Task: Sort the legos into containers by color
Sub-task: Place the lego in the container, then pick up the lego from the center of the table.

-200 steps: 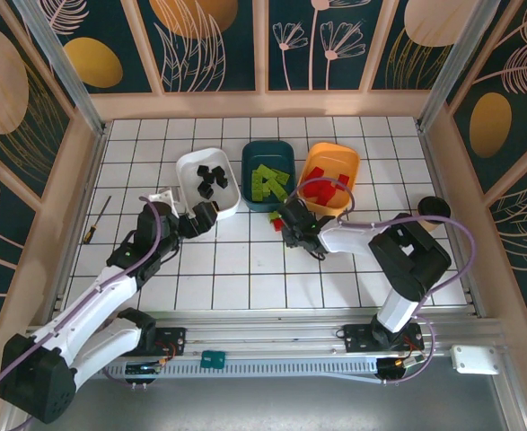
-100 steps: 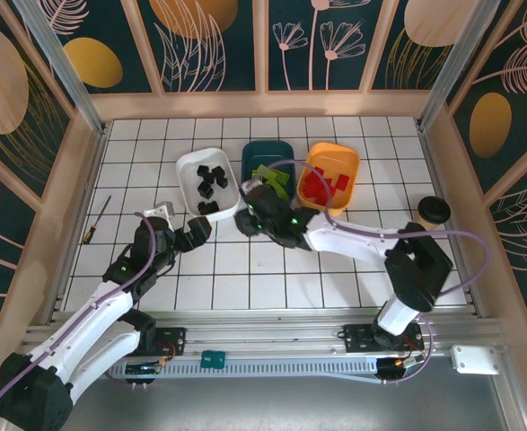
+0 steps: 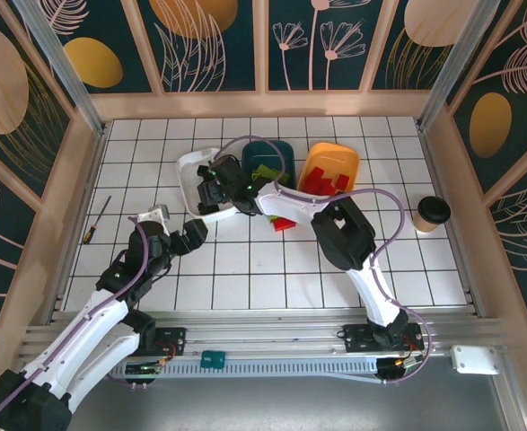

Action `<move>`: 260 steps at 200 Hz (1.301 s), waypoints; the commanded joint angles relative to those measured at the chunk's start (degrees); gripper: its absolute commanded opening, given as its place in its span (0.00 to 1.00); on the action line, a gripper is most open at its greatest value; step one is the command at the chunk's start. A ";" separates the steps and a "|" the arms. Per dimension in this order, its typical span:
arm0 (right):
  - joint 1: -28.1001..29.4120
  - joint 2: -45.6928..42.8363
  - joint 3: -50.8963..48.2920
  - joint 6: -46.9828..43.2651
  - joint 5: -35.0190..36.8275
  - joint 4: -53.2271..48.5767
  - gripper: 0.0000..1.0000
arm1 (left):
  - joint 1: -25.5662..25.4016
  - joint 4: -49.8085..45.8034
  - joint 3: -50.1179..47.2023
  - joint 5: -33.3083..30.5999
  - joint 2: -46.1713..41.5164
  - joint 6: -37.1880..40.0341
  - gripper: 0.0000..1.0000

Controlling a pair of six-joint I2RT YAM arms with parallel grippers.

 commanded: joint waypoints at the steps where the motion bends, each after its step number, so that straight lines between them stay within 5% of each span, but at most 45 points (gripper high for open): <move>1: 0.89 -9.76 -7.91 0.07 2.47 3.77 0.81 | -0.20 -0.20 -0.97 0.27 -0.74 -0.95 0.99; 48: 1.64 -28.95 -37.06 5.17 7.21 12.07 0.86 | -0.18 2.60 -2.19 0.94 -0.02 -1.58 0.99; 83: -0.02 -35.69 -48.65 8.35 10.39 9.74 0.90 | -0.21 3.43 -2.30 1.22 1.52 -1.25 0.99; 149: -3.67 -30.01 -49.86 6.64 16.18 5.02 0.94 | -0.20 4.24 -2.44 1.00 4.11 -0.90 0.99; 192: -5.73 -25.25 -47.93 4.46 13.76 6.64 0.94 | -0.21 4.35 -2.20 0.99 4.96 -0.81 0.99; 260: -6.77 -21.40 -44.87 1.73 12.21 7.96 0.75 | -0.21 4.85 -2.12 0.91 6.45 -0.75 0.99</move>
